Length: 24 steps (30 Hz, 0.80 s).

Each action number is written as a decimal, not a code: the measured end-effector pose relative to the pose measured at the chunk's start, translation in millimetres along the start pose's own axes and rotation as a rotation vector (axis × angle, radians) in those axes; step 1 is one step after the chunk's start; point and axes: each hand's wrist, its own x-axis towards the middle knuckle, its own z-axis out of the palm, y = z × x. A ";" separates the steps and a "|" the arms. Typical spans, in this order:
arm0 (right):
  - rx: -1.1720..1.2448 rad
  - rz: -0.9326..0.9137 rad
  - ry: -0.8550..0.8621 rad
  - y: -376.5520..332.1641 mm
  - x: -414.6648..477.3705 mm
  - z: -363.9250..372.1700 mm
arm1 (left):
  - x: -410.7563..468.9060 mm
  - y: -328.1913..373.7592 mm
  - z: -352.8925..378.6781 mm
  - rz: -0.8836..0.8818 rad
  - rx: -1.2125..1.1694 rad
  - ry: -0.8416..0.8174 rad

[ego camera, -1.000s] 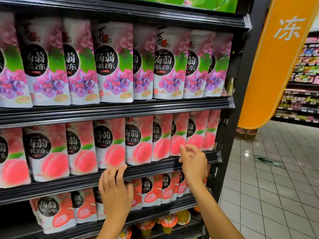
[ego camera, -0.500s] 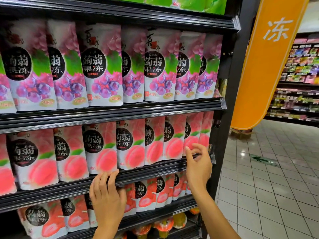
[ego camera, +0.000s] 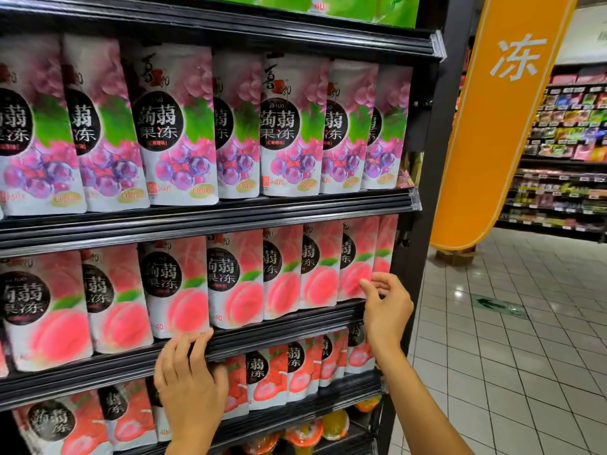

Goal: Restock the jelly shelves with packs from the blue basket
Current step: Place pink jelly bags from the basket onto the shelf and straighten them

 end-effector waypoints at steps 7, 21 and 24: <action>0.032 0.002 0.017 1.8 3.2 -2.7 | 3.7 2.2 -9.2 0.031 -0.048 -0.057; -0.035 0.139 -0.423 59.5 -192.2 6.7 | -107.2 -55.8 -98.9 -0.057 -0.453 -0.544; -0.210 0.335 -0.699 104.6 -279.0 4.3 | -184.3 -100.6 -128.5 -0.279 -0.503 -0.771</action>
